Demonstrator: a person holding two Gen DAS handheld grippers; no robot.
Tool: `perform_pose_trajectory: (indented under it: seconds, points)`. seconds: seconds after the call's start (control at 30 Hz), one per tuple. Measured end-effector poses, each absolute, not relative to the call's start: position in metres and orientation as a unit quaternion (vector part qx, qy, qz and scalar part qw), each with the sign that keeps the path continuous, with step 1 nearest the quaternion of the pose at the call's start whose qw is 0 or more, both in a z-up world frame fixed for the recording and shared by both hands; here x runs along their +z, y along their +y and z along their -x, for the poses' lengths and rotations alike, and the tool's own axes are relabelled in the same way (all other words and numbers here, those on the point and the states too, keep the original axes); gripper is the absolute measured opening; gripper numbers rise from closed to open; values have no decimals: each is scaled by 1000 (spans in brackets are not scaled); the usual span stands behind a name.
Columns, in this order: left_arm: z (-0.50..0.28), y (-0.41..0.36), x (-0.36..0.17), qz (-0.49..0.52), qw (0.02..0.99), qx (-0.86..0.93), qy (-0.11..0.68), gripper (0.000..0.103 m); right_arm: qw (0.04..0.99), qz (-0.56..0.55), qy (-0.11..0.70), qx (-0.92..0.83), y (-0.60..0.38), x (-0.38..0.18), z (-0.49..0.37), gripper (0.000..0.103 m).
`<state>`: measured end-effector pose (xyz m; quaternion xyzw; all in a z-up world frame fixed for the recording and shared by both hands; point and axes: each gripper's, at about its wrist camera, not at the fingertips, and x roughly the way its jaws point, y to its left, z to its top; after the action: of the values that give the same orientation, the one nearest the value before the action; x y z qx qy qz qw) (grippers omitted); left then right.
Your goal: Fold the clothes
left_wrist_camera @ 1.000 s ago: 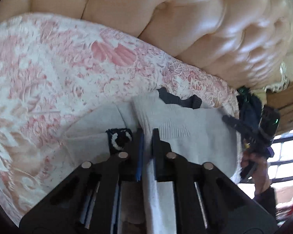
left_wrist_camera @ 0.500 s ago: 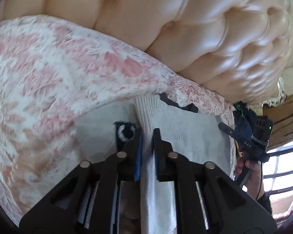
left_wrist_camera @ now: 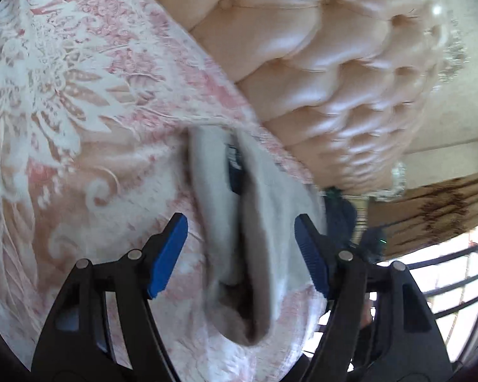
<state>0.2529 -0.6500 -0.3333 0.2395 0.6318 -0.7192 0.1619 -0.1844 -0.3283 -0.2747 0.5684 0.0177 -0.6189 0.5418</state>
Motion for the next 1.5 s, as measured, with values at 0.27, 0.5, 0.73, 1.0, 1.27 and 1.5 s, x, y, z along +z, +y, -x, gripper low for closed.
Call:
perform_pose_trajectory:
  seconds: [0.27,0.5,0.73,1.0,1.27,1.5]
  points:
    - [-203,-650,-318,-311,162,-747,565,72,539,-579,-9,-612,-322,-289,184,82]
    - [-166,-637,-312,-410,207,-756,467,68,545,-583,-33,-602,-323,-297,186,82]
    - [-152,-621,-298,-459,221,-771,383,24,535,-593,-30,-600,-330,-302,191,83]
    - [-152,-627,-297,-458,220,-764,396,21,544,-616,1,-569,-357,-307,186,85]
    - [-152,-631,-297,-456,214,-765,402,21,543,-618,63,-565,-376,-315,170,85]
    - [-152,-628,-291,-451,202,-774,397,18,555,-601,102,-565,-382,-310,160,24]
